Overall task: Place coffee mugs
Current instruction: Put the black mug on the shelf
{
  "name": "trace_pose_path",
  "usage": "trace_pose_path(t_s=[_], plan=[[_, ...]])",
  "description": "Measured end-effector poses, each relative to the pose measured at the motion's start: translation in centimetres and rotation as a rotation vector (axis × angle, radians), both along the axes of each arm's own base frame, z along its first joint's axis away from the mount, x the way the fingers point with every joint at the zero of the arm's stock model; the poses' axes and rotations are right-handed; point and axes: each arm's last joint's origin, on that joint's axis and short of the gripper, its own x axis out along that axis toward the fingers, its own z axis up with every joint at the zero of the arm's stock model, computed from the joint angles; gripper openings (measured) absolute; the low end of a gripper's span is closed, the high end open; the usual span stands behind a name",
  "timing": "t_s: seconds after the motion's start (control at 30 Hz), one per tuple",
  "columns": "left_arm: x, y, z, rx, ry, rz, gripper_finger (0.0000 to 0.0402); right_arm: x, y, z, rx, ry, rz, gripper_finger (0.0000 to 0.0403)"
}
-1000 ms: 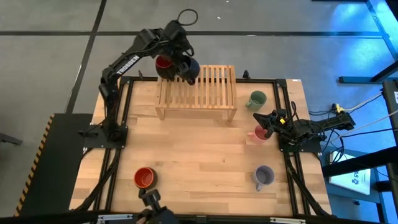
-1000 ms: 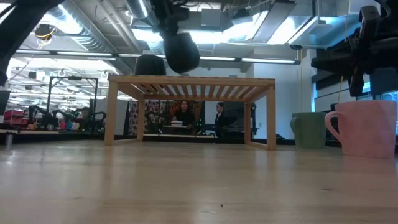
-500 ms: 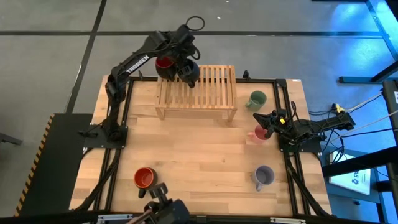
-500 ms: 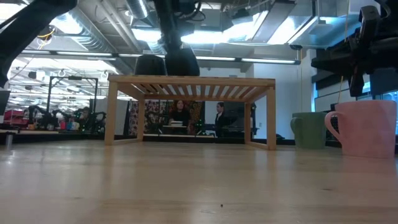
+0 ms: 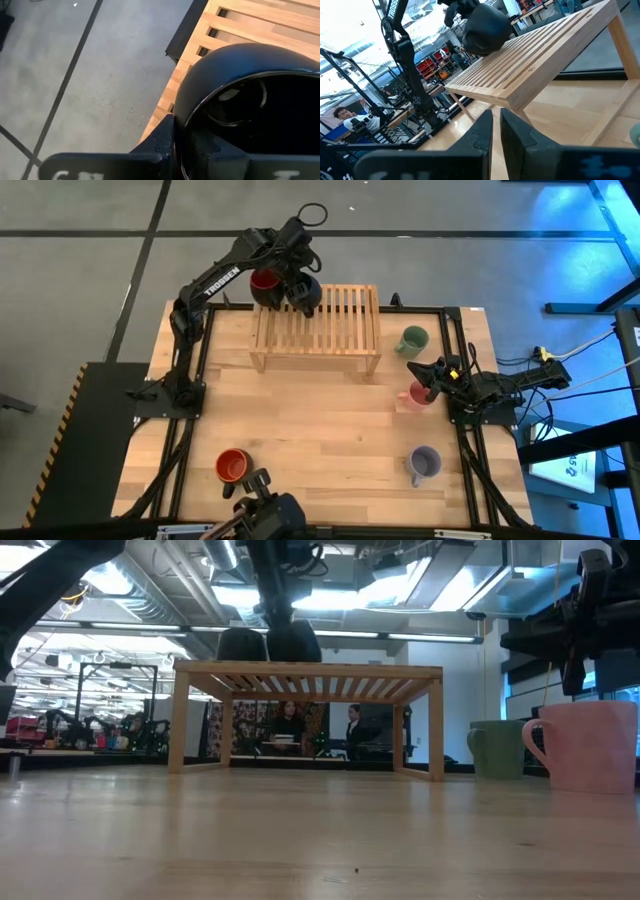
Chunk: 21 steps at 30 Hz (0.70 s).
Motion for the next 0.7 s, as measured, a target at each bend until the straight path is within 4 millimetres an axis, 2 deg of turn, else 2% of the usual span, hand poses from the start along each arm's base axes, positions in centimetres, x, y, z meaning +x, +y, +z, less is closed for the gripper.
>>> trace_pose_path(t_s=[0.17,0.47,0.7], plan=[[0.28,0.47,-0.44,0.009,0.009,-0.004,0.0044,0.00,0.00,0.00,0.000,0.001,0.000,0.0024],[0.56,0.52,-0.45,0.029,0.004,-0.005,0.0055,0.00,0.00,0.00,0.000,0.000,0.000,0.0024],[0.65,0.73,-0.31,0.053,-0.007,-0.004,0.0102,0.00,0.00,0.00,-0.001,0.000,0.000,0.0024]])
